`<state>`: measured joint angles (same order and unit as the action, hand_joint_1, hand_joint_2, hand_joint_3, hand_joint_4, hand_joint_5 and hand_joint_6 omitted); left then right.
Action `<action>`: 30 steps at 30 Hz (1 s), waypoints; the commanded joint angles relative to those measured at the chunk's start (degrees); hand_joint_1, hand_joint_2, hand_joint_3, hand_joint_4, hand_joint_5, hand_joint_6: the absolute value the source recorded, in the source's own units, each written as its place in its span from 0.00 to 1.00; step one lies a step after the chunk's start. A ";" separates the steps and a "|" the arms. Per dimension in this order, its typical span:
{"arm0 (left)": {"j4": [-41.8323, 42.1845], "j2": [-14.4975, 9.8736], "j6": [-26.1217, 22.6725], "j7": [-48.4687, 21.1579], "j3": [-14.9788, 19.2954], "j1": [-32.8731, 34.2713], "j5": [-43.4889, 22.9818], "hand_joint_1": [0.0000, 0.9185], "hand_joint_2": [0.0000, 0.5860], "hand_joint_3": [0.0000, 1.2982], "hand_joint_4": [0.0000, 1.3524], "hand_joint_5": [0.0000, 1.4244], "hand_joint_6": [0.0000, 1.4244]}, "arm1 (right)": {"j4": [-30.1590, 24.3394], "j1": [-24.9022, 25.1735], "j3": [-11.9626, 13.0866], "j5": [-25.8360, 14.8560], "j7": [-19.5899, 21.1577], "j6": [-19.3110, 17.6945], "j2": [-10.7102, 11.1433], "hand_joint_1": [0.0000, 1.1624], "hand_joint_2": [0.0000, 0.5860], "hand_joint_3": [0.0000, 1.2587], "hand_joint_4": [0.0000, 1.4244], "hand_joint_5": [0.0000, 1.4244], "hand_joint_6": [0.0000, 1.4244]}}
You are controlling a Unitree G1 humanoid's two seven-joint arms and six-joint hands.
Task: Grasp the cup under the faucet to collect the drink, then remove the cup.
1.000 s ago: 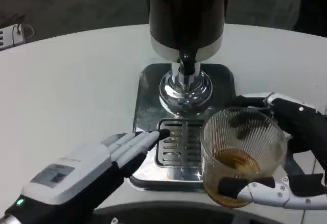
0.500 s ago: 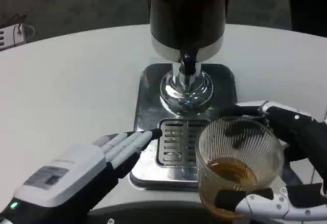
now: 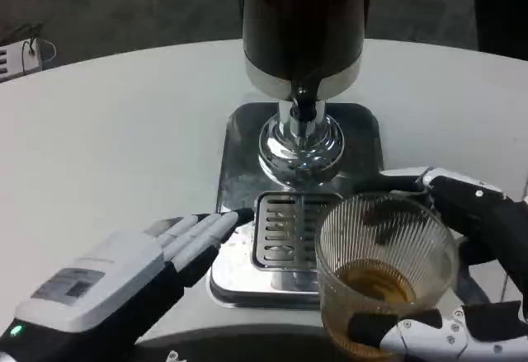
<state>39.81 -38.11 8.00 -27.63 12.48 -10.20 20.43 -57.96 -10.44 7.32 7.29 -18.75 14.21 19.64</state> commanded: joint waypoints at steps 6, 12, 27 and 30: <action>0.61 -0.16 -0.52 -1.20 0.34 -0.35 -0.64 0.00 0.06 0.00 0.00 0.00 0.00 | -1.82 -0.34 -0.47 -1.03 0.21 -1.30 -0.16 0.80 0.38 0.74 0.81 0.93 1.00; 0.72 -0.16 -0.82 -1.23 0.56 -0.50 -0.76 0.00 0.06 0.00 0.00 0.00 0.00 | -1.88 -0.39 -0.32 -1.13 0.27 -1.22 -0.23 0.80 0.38 0.74 0.81 0.93 1.00; 0.80 -0.37 -1.25 -1.51 0.87 -0.51 -1.22 0.00 0.06 0.00 0.00 0.00 0.00 | -1.77 -0.43 -0.36 -1.12 0.35 -1.24 -0.29 0.80 0.37 0.74 0.81 0.93 1.00; 0.71 -0.39 -1.40 -1.62 0.93 -0.43 -1.29 0.00 0.06 0.00 0.00 0.00 0.00 | -1.71 -0.43 -0.28 -1.14 0.33 -1.23 -0.26 0.79 0.37 0.75 0.81 0.93 1.00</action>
<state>39.87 -38.11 6.99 -28.41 12.92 -10.28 20.02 -58.10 -11.02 6.86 7.30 -18.75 14.21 19.67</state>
